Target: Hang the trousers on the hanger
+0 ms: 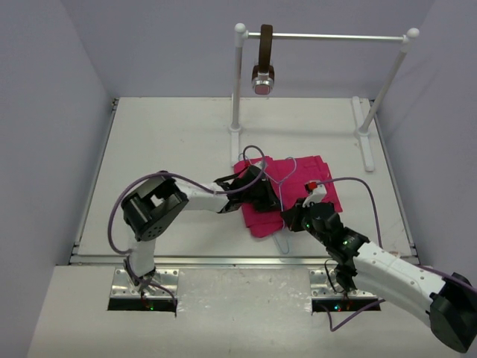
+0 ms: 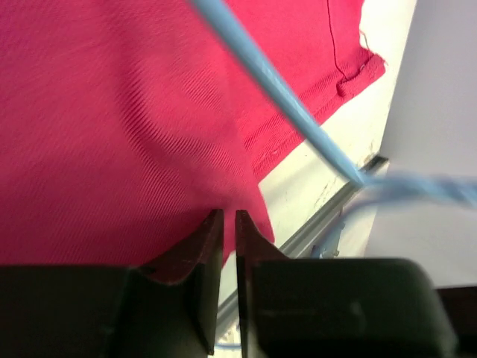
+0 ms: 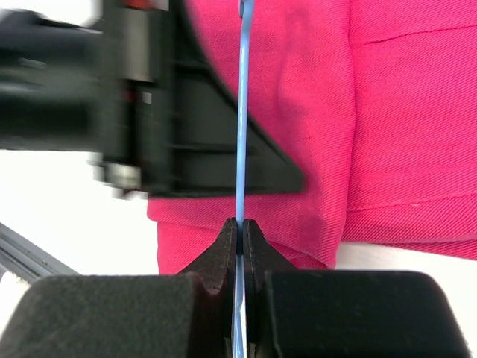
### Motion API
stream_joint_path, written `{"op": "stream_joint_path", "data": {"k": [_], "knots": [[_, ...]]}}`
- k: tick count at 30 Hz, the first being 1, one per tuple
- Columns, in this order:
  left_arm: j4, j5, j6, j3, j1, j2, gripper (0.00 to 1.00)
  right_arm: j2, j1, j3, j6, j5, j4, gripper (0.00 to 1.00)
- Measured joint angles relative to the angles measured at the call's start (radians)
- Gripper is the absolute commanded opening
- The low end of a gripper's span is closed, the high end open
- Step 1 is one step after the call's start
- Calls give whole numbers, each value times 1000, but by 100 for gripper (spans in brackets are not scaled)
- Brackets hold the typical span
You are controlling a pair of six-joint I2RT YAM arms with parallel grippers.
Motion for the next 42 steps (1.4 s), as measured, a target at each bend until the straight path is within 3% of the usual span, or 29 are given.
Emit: {"op": "stream_joint_path", "data": {"k": [5,15,19,22,26,33,42], "knots": [[-171,-165,41,-57,0,-231,52,5,0,0,0,9,15,0],[-358,-413,96,-124,28,-542,53,75,6,0,-6,9,66,0],[-324,-401,107,-307,150,-617,41,99,39,2,-8,9,104,0],[-282,-372,120,-392,253,-567,34,143,91,18,-9,9,140,0],[-205,-308,143,-396,276,-442,26,220,190,64,-13,25,184,0],[1,-116,158,-308,274,-184,1,282,254,95,-9,73,204,0],[264,77,129,-272,251,-30,0,377,270,132,-3,76,231,0]]}}
